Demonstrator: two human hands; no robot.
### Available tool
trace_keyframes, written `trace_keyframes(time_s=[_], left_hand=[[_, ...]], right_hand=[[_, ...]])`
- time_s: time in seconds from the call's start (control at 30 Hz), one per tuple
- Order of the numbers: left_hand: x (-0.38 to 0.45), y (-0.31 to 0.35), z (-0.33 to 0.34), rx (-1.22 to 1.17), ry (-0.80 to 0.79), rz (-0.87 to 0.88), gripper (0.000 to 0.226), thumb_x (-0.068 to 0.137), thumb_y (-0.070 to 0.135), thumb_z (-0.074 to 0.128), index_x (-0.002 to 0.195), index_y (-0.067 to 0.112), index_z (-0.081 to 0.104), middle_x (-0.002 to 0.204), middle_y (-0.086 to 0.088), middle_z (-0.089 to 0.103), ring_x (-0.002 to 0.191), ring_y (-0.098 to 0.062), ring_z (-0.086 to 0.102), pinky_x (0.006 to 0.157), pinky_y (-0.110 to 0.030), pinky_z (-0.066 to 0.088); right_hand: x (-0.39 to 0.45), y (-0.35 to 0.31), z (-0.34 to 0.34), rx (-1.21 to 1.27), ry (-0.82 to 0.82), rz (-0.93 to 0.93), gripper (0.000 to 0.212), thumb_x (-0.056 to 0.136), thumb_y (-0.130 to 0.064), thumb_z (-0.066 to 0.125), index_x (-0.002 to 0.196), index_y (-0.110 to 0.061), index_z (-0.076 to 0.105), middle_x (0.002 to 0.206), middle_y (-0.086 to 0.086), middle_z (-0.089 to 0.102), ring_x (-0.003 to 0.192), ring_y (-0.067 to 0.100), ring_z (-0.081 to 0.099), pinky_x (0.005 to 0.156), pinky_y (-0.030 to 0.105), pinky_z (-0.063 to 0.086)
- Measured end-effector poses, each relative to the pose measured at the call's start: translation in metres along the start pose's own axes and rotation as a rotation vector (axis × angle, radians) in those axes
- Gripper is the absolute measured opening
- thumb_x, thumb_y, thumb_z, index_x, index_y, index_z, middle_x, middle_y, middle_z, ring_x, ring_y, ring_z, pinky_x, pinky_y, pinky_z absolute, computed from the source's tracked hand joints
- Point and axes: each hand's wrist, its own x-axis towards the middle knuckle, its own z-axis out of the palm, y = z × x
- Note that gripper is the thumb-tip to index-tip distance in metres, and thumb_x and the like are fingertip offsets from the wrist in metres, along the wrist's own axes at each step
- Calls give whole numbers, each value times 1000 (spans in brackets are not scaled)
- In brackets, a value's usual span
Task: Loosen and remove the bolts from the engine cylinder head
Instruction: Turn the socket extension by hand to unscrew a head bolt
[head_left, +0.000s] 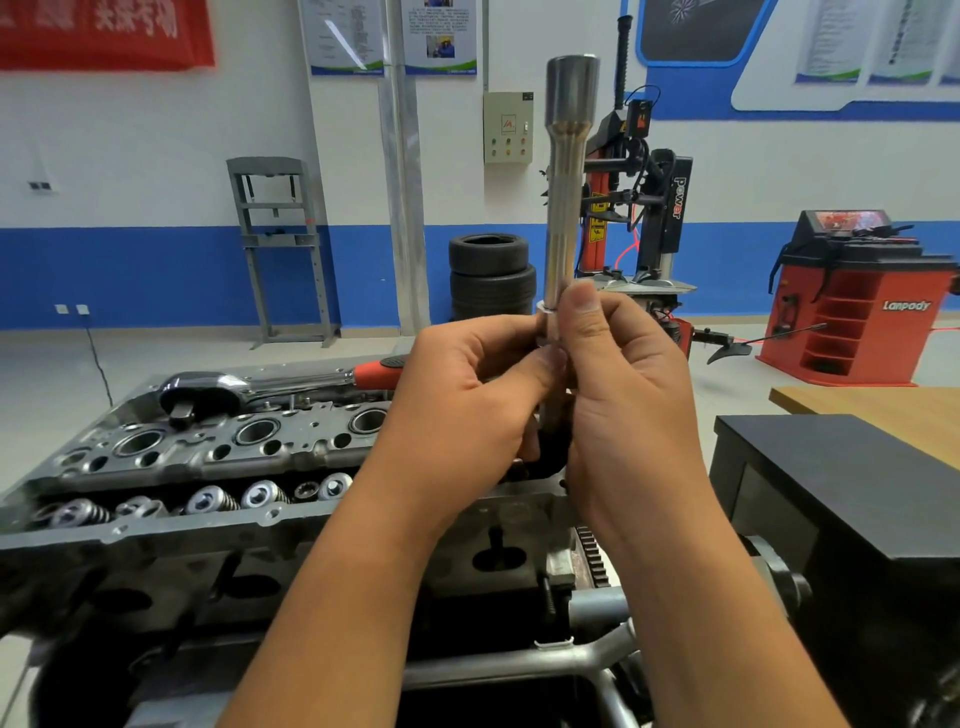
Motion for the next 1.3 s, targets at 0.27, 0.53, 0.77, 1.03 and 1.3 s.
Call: trace_keyframes(time_s=[0.27,0.53,0.77,1.03,1.3], left_hand=[[3,-7,0,117,97,10,16,89,19,80,104,21,77,91,5,80,83,-9,77,68,-26,63],[3,-4,1,90,24,-14,16,97,15,73,111,23,76,92,6,79,63,-1,67,56,-15,51],[2,-6,2,148,78,18,19,90,16,80,107,24,76,92,9,80,87,-8,77,75,-33,66],[0,-2,3,199,31,55,34,92,7,76,113,33,74,100,17,79,97,1,74,86,-29,64],[2,-8,1,198,107,46,29,81,10,86,96,32,76,87,15,79,82,-1,76,75,-19,62]], right_hand=[[1,0,0,-30,21,-18,41,73,-52,78,90,-18,63,81,7,69,74,29,70,60,42,60],[2,0,1,-31,34,19,40,84,-56,67,89,-16,71,89,16,70,82,33,71,72,55,61],[0,0,2,-49,36,-10,37,79,-54,73,89,-19,63,80,7,68,79,30,70,74,61,60],[3,1,4,-38,51,-10,31,93,-45,63,87,-16,69,80,4,68,79,19,67,78,41,59],[1,1,3,-52,58,-13,42,79,-50,73,94,-12,65,82,8,71,79,28,73,76,51,64]])
